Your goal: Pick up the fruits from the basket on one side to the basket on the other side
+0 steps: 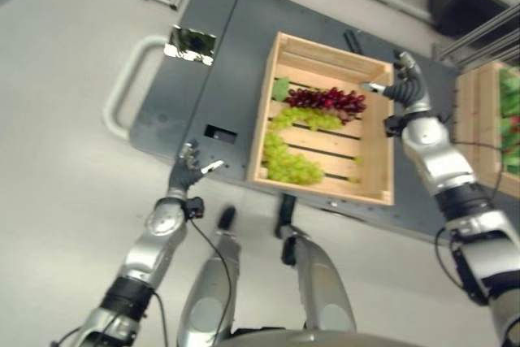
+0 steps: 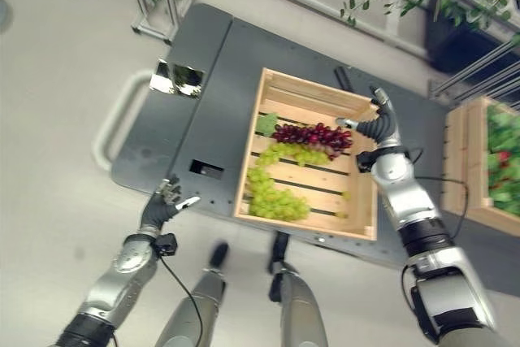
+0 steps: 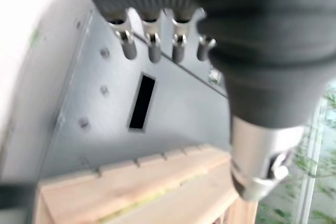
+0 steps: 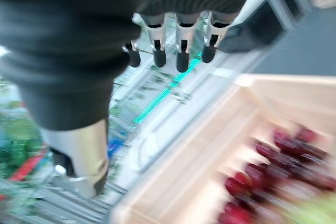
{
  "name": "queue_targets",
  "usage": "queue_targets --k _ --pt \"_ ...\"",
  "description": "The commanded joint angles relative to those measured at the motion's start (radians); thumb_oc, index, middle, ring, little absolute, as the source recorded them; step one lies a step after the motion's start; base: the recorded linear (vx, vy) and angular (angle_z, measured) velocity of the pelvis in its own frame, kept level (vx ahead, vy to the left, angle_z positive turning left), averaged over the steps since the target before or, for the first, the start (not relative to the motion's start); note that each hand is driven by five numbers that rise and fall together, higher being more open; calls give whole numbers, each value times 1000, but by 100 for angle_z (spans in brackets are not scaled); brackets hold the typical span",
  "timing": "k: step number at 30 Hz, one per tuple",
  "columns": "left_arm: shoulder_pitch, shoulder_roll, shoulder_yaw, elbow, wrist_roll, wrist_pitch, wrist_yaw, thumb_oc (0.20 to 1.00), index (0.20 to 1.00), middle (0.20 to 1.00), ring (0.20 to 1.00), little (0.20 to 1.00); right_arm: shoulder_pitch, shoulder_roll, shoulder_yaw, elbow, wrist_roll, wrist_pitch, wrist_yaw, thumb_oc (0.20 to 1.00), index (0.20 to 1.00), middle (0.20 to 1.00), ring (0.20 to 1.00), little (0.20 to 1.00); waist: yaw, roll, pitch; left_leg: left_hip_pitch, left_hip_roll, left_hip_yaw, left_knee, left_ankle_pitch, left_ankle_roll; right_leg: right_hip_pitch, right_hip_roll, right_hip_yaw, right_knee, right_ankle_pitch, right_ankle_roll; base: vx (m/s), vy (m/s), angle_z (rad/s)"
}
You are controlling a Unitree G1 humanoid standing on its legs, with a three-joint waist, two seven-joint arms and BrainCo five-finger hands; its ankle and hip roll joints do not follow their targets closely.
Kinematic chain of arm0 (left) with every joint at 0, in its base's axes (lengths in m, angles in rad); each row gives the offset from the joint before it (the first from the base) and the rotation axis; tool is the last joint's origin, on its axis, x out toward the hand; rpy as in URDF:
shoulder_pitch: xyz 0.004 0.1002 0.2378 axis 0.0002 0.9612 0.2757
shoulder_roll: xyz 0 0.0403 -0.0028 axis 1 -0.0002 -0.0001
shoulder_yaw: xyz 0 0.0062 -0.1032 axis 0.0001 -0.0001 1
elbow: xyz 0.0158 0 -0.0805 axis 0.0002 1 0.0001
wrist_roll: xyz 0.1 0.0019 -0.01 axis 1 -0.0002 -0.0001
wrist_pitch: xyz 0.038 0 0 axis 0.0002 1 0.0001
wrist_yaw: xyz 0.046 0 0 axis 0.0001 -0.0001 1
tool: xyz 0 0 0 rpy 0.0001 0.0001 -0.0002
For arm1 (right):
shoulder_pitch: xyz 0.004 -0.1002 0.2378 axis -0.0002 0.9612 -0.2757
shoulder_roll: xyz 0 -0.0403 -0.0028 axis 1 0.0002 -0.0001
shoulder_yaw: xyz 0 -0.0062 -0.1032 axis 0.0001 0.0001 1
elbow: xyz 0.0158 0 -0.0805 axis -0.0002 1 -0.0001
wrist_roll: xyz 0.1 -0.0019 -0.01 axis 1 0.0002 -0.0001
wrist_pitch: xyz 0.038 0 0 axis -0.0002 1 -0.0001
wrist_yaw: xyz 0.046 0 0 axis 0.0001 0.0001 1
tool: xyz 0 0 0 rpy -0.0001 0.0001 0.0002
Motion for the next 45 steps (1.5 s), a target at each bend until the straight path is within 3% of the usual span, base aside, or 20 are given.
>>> queue_targets --k 1,5,8,11,16,21,25,28,30,32,33,40,45 --pt "26 4 -3 -96 48 -27 -29 1000 1000 1000 1000 1000 -102 -121 29 30 -46 -5 30 1000 1000 1000 1000 1000 4 -38 -29 198 2 -108 -326 62 -25 -42 13 -14 -15 75 -29 91 -156 45" --pt "18 -9 -16 -109 9 -31 -25 1000 1000 1000 1000 1000 -197 -161 157 129 -67 18 65 1000 1000 1000 1000 1000 11 -34 -26 175 32 -111 -302 52 -58 17 17 -65 -54 61 -55 82 -174 27" --pt "-9 -21 -24 -108 6 -30 -12 1000 1000 1000 1000 1000 -208 -144 168 116 -57 17 62 1000 1000 1000 1000 1000 5 -30 -15 160 54 -105 -298 62 -81 53 9 -100 -82 56 -60 16 -149 21" --pt "-35 -31 -30 -107 6 -35 3 1000 1000 1000 1000 1000 -215 -131 173 96 -40 5 58 1000 1000 1000 1000 1000 -3 -15 -15 128 71 -57 -308 75 -94 50 -4 -126 -93 54 -59 -65 -18 43" --pt "-51 -29 -32 -97 5 -41 22 1000 1000 1000 1000 1000 -223 -80 169 79 -29 -2 56 1000 1000 1000 1000 1000 0 -22 -15 129 71 -29 -334 91 -83 52 0 -108 -99 68 -55 -57 10 -9" --pt "-38 -28 -34 -103 12 -38 16 1000 1000 1000 1000 1000 -212 -41 158 73 -33 -2 57 1000 1000 1000 1000 1000 -1 -42 -15 142 42 -23 -332 94 -60 41 -12 -87 -88 103 -41 -67 47 -13" --pt "-21 -24 -33 -105 25 -28 -1 1000 1000 1000 1000 1000 -189 -1 132 77 -39 2 53 1000 1000 1000 1000 1000 -1 -57 -15 157 13 -20 -334 95 -39 35 -37 -78 -84 134 -19 -58 65 -2" --pt "3 -11 -21 -117 33 -22 -15 1000 1000 1000 1000 1000 -178 18 124 71 -63 16 59 1000 1000 1000 1000 1000 -4 -70 -14 159 -9 -4 -338 101 -23 16 -65 -63 -99 191 25 -78 87 -5" --pt "5 -10 -22 -116 35 -22 -19 1000 1000 1000 1000 1000 -179 23 120 71 -66 22 55 1000 1000 1000 1000 1000 -10 -66 -14 151 -10 -7 -334 105 -21 8 -68 -29 -91 191 36 -89 68 -2" --pt "4 -4 -22 -116 35 -21 -25 1000 1000 1000 1000 1000 -163 28 103 63 -69 27 51 1000 1000 1000 1000 1000 -14 -48 -14 133 -2 -12 -317 113 -23 -3 -54 27 -47 140 31 -153 63 11" --pt "10 -3 -8 -121 34 -18 -31 1000 1000 1000 1000 1000 -138 34 79 52 -79 30 51 1000 1000 1000 1000 1000 4 -45 -16 131 6 -6 -320 115 -26 16 -60 15 -36 114 10 -118 25 7" --pt "50 12 -4 -143 41 5 -25 1000 1000 1000 1000 1000 -166 119 104 147 -130 58 48 1000 1000 1000 1000 1000 49 -87 -14 166 19 3 -354 103 -11 21 -90 -78 -28 157 33 28 -49 -6" --pt "65 18 -7 -162 41 13 -13 1000 1000 1000 1000 1000 -231 163 152 207 -157 69 48 1000 1000 1000 1000 1000 65 -92 -14 167 24 -13 -371 106 -11 4 -92 -112 -33 148 19 35 -38 3"
